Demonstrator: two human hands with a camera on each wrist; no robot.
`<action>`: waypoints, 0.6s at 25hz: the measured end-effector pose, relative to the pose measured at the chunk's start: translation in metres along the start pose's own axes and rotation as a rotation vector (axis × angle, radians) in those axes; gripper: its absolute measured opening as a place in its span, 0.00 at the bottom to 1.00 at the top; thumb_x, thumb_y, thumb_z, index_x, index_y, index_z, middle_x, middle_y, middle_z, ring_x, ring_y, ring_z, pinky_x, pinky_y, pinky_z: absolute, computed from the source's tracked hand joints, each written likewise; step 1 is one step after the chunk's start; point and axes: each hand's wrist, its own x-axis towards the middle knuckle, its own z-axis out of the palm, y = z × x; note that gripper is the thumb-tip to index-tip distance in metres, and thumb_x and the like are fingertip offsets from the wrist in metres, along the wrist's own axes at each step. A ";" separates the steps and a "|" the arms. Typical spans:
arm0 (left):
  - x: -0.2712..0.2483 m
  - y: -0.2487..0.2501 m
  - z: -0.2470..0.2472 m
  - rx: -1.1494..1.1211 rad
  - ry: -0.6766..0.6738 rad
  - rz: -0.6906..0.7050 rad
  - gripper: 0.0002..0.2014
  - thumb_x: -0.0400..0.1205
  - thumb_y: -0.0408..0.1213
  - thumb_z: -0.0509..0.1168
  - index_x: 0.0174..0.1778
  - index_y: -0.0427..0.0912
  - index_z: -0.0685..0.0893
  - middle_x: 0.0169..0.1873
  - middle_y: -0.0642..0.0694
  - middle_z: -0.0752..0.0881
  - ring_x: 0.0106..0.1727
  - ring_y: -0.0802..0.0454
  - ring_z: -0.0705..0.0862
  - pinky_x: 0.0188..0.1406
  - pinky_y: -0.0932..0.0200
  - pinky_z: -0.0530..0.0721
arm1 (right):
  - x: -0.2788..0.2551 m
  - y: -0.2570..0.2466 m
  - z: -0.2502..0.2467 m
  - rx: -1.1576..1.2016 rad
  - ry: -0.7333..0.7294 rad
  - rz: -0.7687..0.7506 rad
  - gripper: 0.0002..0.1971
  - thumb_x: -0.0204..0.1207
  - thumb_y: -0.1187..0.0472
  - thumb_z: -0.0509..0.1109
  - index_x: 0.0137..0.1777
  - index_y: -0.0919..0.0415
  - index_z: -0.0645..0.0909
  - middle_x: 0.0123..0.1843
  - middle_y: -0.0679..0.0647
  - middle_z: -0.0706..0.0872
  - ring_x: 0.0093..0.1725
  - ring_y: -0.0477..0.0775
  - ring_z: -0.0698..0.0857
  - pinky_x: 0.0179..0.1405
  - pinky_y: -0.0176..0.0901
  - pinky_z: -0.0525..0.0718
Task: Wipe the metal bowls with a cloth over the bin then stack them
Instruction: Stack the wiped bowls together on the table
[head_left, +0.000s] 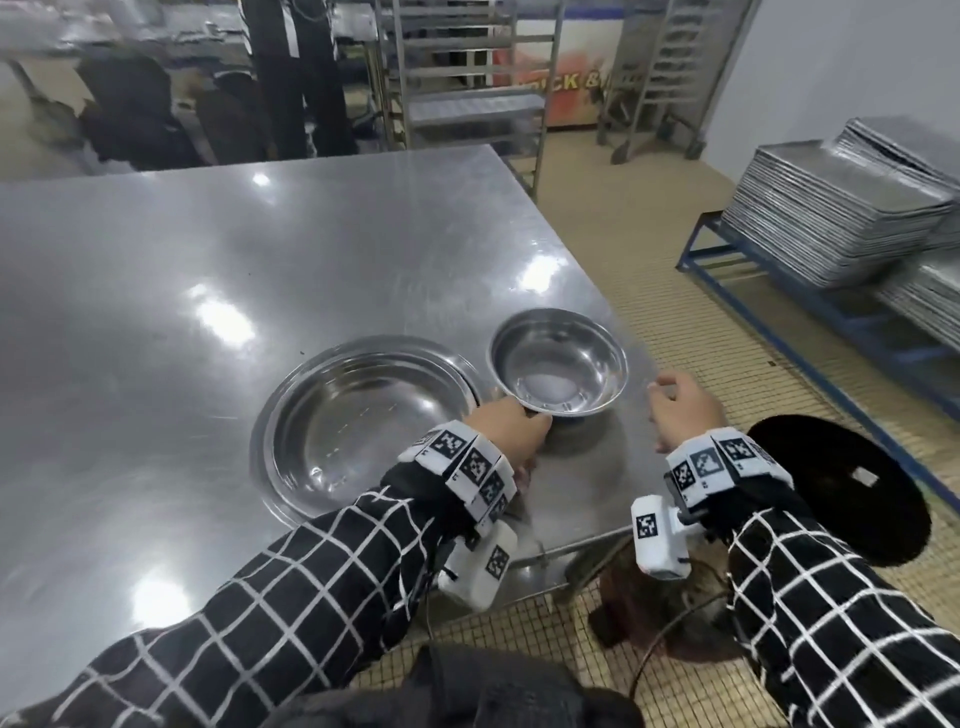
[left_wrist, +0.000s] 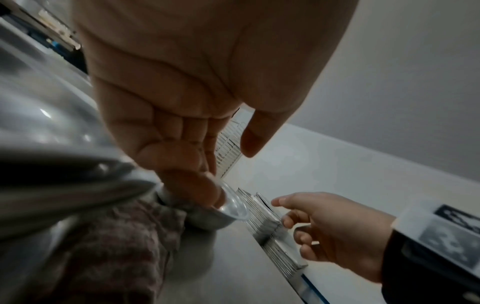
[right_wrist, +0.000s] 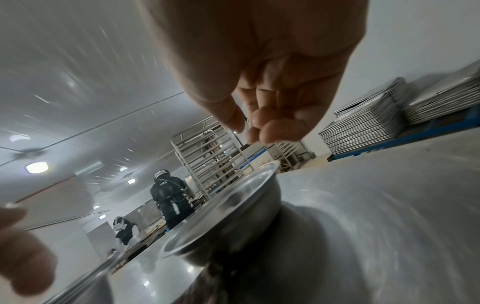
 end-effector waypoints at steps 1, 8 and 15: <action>0.006 0.002 0.005 -0.022 0.015 -0.024 0.19 0.85 0.49 0.54 0.57 0.39 0.83 0.44 0.45 0.87 0.36 0.50 0.85 0.33 0.61 0.79 | 0.009 0.002 0.001 0.005 -0.009 0.006 0.14 0.83 0.55 0.61 0.64 0.57 0.76 0.54 0.61 0.86 0.47 0.66 0.87 0.50 0.60 0.87; 0.048 0.011 0.038 -0.319 0.076 -0.289 0.26 0.76 0.56 0.54 0.50 0.34 0.80 0.42 0.33 0.88 0.39 0.33 0.88 0.46 0.46 0.87 | 0.067 -0.005 0.015 0.039 -0.202 0.002 0.15 0.84 0.51 0.58 0.67 0.57 0.72 0.55 0.60 0.83 0.41 0.61 0.86 0.45 0.60 0.89; 0.079 0.022 0.044 -0.385 0.293 -0.462 0.25 0.84 0.47 0.60 0.68 0.32 0.65 0.58 0.35 0.83 0.58 0.36 0.82 0.54 0.51 0.77 | 0.106 -0.007 0.021 0.011 -0.392 -0.095 0.19 0.81 0.57 0.65 0.69 0.54 0.67 0.47 0.52 0.79 0.37 0.58 0.86 0.38 0.55 0.90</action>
